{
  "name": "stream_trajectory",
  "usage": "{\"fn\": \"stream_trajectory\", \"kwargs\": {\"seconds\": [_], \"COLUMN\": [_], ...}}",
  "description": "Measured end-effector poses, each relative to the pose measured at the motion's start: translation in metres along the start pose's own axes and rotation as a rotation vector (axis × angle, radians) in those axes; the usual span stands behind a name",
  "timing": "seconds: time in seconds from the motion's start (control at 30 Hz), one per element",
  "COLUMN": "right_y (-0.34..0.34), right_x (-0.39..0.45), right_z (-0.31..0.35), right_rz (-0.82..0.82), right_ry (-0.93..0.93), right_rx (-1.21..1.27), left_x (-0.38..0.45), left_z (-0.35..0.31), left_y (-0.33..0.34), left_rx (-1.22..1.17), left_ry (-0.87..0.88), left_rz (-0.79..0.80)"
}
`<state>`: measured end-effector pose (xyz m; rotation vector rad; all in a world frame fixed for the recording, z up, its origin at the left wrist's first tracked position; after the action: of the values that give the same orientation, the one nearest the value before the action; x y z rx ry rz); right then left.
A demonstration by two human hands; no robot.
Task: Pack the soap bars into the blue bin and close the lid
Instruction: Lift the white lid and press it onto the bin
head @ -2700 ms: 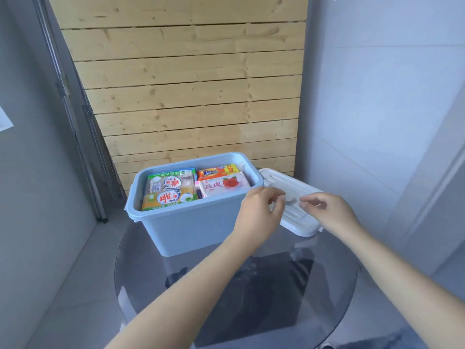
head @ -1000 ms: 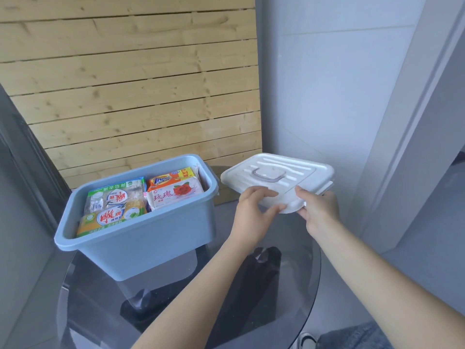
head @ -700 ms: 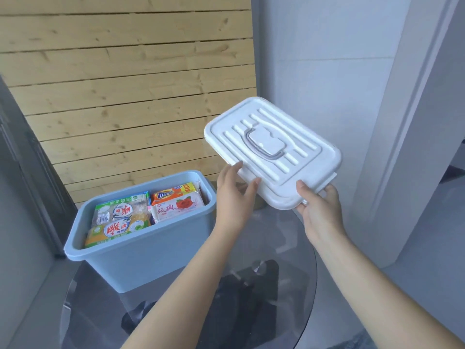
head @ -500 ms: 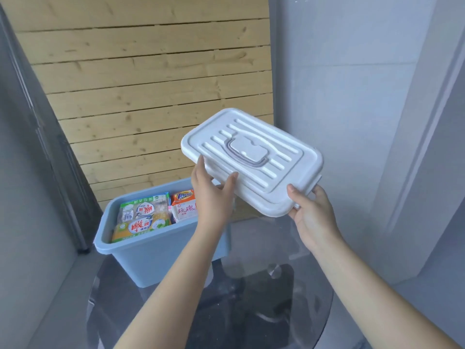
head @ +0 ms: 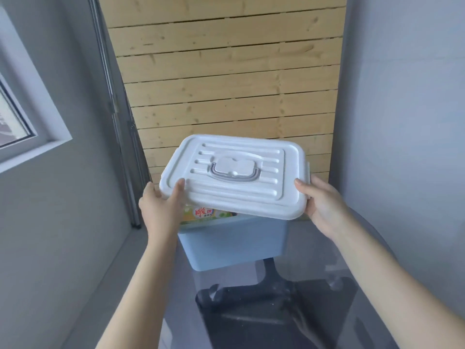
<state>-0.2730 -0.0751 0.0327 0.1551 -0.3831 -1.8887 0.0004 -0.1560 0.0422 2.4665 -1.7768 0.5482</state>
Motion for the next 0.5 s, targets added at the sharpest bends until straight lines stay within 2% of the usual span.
{"fn": "stream_trajectory", "kwargs": {"seconds": [0.13, 0.2, 0.33, 0.5], "right_y": [0.007, 0.015, 0.02, 0.018], "right_x": [0.014, 0.021, 0.031, 0.039], "right_z": [-0.004, -0.008, -0.012, -0.02], "right_rz": [-0.154, -0.199, -0.216, -0.245], "right_ry": [-0.055, -0.078, -0.057, 0.046], "right_rx": [-0.33, -0.453, -0.538, -0.59], "left_x": [0.002, 0.006, 0.006, -0.003], "left_z": [0.025, 0.037, 0.042, 0.037], "left_y": [-0.015, -0.023, -0.031, -0.031], "left_rx": [0.094, 0.19, 0.274, 0.449], "left_ry": [-0.119, -0.13, -0.069, -0.053], "left_rz": [0.087, 0.079, 0.032, 0.061]}}
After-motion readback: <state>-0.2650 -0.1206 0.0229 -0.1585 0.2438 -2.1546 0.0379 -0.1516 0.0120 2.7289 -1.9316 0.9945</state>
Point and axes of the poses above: each hand's wrist, its own x-axis towards the middle knuckle, its own y-axis out of the palm, z = x × y, the point moved 2 cm from there along x, towards the middle knuckle, and after that the axes turned 1 degree about x, right-handed, at the moved point
